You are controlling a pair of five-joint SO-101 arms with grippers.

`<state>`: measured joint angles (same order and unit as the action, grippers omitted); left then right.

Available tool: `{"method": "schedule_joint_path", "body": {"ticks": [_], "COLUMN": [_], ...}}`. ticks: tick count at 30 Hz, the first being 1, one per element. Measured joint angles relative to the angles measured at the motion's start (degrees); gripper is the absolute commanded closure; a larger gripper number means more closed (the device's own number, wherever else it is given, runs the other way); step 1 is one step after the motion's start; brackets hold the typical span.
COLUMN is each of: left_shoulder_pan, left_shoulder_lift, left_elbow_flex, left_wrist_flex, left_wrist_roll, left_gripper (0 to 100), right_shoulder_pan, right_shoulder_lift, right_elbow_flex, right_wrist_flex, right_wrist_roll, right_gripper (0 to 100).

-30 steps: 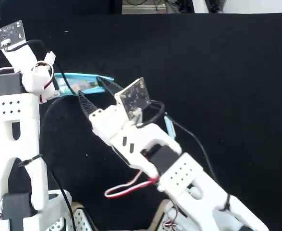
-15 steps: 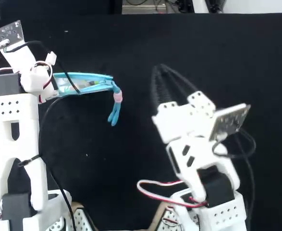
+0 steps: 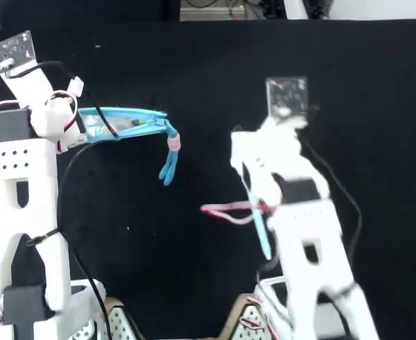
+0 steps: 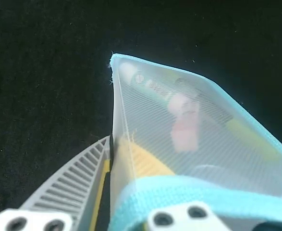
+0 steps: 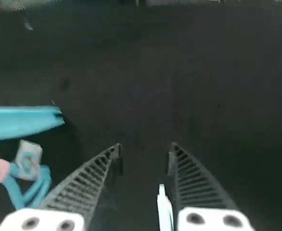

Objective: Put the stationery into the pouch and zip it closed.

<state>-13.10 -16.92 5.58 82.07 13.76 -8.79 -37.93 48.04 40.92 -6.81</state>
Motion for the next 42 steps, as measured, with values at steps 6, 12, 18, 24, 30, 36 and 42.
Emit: {"method": "schedule_joint_path", "body": {"ticks": [6, 12, 18, 24, 30, 36, 42], "left_shoulder_pan": [0.00, 0.00, 0.00, 0.00, 0.00, 0.00, 0.00], "left_shoulder_lift": [0.00, 0.00, 0.00, -0.26, -0.35, -0.35, -0.35], "left_elbow_flex": [0.00, 0.00, 0.00, 0.00, 0.18, 0.18, 0.18], "left_wrist_flex": [0.00, 0.00, 0.00, 0.00, -0.09, -0.09, -0.09], "left_wrist_roll": [0.00, 0.00, 0.00, 0.00, 0.00, 0.00, 0.00], "left_gripper": [97, 97, 97, 97, 97, 97, 97], "right_shoulder_pan": [0.00, 0.00, 0.00, 0.53, 0.62, 3.60, 5.10], "right_shoulder_lift": [20.66, 38.33, 54.59, 68.04, 76.84, 79.47, 79.47], "right_elbow_flex": [-13.63, -31.82, -46.42, -57.41, -65.93, -70.86, -71.56], "right_wrist_flex": [8.97, 25.32, 36.31, 44.22, 50.29, 53.71, 53.89], "right_wrist_roll": [0.70, 3.69, 7.30, 11.69, 16.88, 18.55, 18.73], "right_gripper": [88.6, 82.8, 82.8, 82.8, 82.8, 91.4, 97.6]}}
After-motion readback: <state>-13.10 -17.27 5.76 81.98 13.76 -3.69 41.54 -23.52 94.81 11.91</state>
